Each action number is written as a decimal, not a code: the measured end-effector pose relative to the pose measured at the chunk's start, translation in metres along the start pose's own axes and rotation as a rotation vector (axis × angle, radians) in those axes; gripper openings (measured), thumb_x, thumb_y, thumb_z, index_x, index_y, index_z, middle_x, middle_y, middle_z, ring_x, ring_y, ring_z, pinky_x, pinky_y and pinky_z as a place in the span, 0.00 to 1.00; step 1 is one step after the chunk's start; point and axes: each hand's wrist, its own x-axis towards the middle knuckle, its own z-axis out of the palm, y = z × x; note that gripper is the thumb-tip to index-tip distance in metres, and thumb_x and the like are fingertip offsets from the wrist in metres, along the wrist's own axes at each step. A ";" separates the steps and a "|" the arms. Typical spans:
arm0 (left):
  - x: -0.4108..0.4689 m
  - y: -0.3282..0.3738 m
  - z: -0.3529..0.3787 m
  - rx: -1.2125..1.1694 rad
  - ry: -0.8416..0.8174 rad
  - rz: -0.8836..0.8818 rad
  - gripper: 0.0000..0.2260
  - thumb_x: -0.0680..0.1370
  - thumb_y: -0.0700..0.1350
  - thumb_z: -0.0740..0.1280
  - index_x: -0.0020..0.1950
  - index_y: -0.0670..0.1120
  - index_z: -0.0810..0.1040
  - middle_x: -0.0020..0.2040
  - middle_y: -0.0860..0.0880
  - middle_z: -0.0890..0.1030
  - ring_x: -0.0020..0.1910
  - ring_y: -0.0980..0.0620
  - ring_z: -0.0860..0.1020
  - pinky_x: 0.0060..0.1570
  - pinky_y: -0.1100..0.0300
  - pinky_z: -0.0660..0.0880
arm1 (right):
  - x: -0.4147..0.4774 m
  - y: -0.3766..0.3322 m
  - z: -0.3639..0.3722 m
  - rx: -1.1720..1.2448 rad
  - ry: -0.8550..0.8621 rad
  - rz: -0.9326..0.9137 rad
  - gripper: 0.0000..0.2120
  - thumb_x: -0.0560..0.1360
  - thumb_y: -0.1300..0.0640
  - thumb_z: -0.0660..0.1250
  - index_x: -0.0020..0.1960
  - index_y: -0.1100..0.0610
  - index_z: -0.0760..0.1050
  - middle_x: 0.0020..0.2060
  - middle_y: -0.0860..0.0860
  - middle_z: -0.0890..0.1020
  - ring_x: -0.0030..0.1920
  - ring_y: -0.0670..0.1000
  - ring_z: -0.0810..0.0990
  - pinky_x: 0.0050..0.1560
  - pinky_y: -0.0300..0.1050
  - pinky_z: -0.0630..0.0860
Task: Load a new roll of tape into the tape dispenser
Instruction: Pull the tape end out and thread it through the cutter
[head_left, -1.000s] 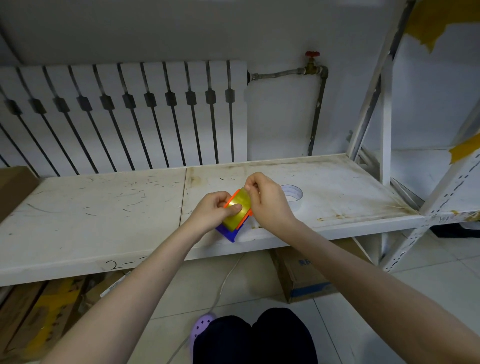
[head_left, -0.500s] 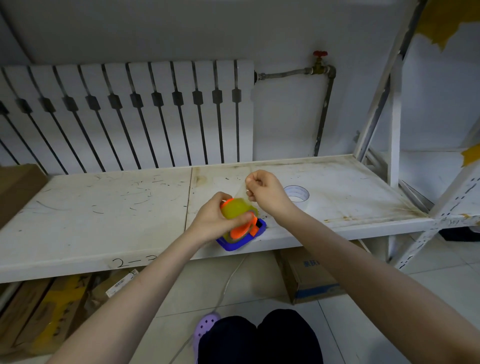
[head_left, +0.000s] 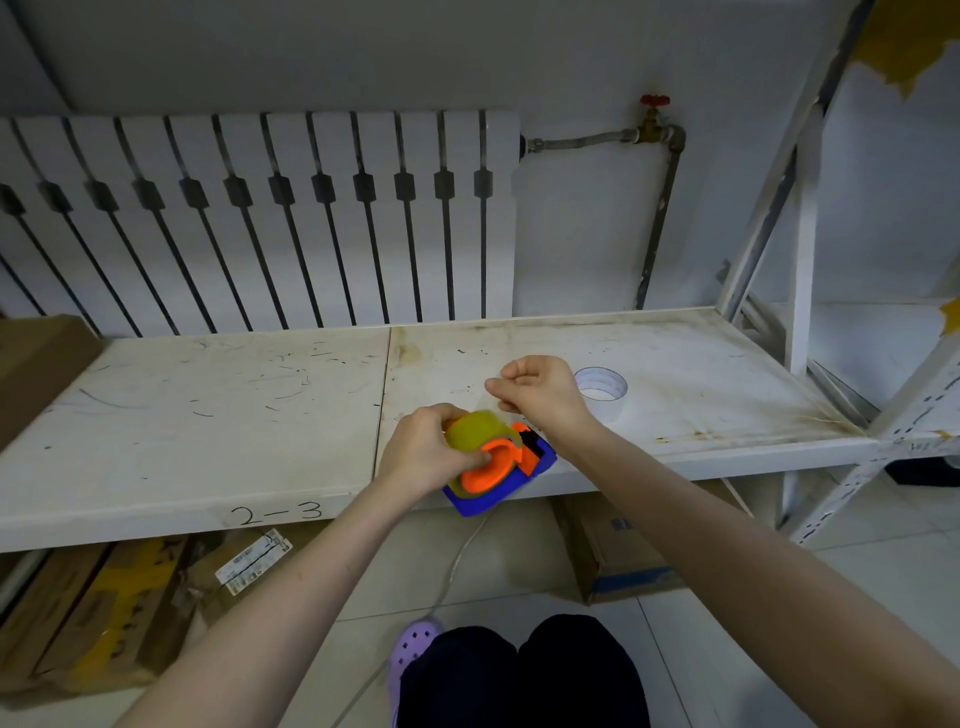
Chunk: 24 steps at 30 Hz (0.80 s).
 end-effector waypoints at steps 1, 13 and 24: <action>0.001 -0.001 0.001 0.005 -0.017 -0.008 0.25 0.59 0.56 0.77 0.53 0.51 0.80 0.48 0.52 0.82 0.45 0.53 0.77 0.41 0.59 0.74 | -0.001 0.001 0.001 -0.024 0.015 -0.028 0.07 0.70 0.62 0.72 0.38 0.55 0.74 0.33 0.52 0.79 0.34 0.49 0.79 0.42 0.43 0.79; 0.006 -0.004 0.001 -0.006 -0.069 -0.081 0.24 0.56 0.55 0.78 0.48 0.49 0.79 0.43 0.49 0.81 0.45 0.47 0.79 0.44 0.50 0.78 | -0.018 -0.004 0.018 -0.223 -0.018 -0.294 0.05 0.69 0.62 0.72 0.39 0.56 0.77 0.34 0.50 0.80 0.35 0.46 0.77 0.39 0.37 0.77; 0.011 -0.004 -0.006 -0.013 -0.133 -0.054 0.24 0.58 0.51 0.78 0.53 0.51 0.80 0.49 0.48 0.83 0.49 0.47 0.80 0.51 0.47 0.78 | 0.001 -0.038 0.003 0.054 0.133 -0.291 0.06 0.68 0.63 0.73 0.36 0.54 0.77 0.31 0.51 0.80 0.32 0.48 0.78 0.40 0.43 0.80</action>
